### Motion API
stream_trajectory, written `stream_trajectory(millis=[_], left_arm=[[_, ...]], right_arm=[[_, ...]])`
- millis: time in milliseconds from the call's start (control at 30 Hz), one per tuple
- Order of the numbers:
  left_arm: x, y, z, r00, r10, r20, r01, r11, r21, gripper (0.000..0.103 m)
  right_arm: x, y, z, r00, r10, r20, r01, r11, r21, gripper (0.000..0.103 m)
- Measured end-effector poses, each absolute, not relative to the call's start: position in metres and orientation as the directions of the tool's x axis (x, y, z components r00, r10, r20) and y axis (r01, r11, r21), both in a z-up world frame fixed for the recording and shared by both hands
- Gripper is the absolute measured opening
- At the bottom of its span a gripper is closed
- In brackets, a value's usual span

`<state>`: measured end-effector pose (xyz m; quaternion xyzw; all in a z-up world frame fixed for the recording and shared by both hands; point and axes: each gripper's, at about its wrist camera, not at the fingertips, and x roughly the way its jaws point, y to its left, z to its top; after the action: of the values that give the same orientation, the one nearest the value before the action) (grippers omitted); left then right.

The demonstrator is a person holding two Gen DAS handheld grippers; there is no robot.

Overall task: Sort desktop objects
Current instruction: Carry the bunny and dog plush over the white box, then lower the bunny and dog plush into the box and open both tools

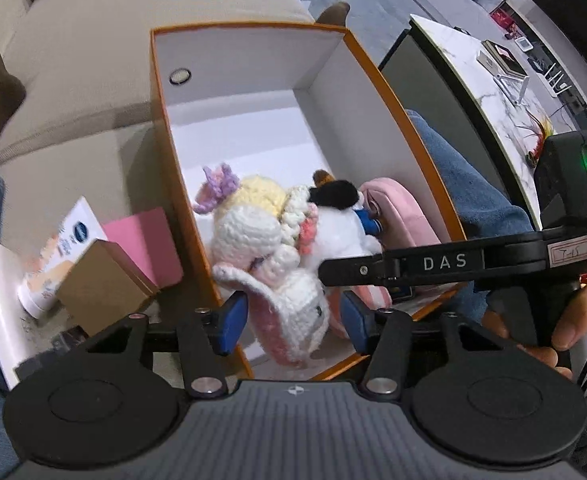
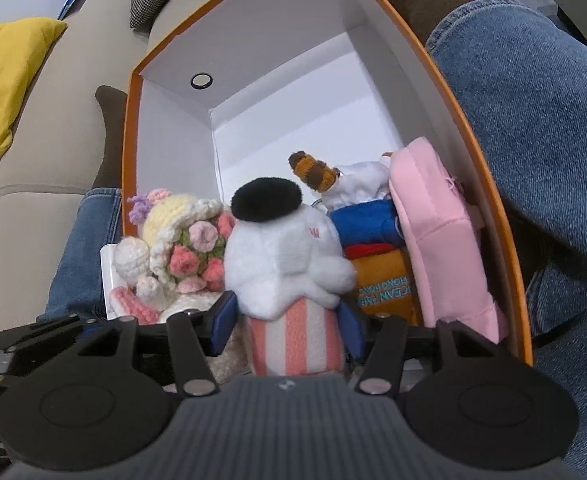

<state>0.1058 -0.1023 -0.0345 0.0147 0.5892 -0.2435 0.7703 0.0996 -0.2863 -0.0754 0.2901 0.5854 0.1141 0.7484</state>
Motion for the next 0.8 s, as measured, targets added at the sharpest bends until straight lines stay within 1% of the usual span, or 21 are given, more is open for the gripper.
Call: stream_trajectory(millis=[67,300,533,633,667,733,800], left_arm=[[0.106,-0.101,-0.027,0.218,-0.344,-0.913,0.407,0.882,-0.236,0.052],[0.118,-0.115,-0.005,0.335,-0.325,-0.885,0.516,0.849,-0.116,0.051],[0.138,-0.139,-0.024,0.29,-0.263,-0.92,0.617,0.786,-0.03,0.051],[0.142,-0.142,-0.034,0.243,-0.267,-0.932,0.637,0.769,-0.054,0.046],[0.142,-0.143,-0.037,0.242,-0.255,-0.936,0.644,0.764,-0.041,0.043],[0.143,-0.144,-0.04,0.232,-0.245,-0.941,0.651,0.759,-0.037,0.042],[0.146,-0.142,-0.044,0.216,-0.24,-0.946,0.65,0.759,-0.045,0.04]], right_arm=[[0.102,-0.284,-0.075,0.281,0.51,-0.813,0.165,0.809,0.564,0.057],[0.107,-0.278,-0.074,0.242,0.488,-0.839,0.122,0.842,0.525,0.057],[0.11,-0.278,-0.075,0.238,0.484,-0.842,0.126,0.844,0.521,0.057],[0.11,-0.277,-0.076,0.234,0.483,-0.843,0.123,0.846,0.519,0.057],[0.111,-0.276,-0.076,0.232,0.481,-0.845,0.121,0.848,0.516,0.057],[0.113,-0.273,-0.075,0.222,0.474,-0.852,0.104,0.857,0.504,0.059],[0.112,-0.269,-0.074,0.205,0.469,-0.859,0.073,0.868,0.491,0.059]])
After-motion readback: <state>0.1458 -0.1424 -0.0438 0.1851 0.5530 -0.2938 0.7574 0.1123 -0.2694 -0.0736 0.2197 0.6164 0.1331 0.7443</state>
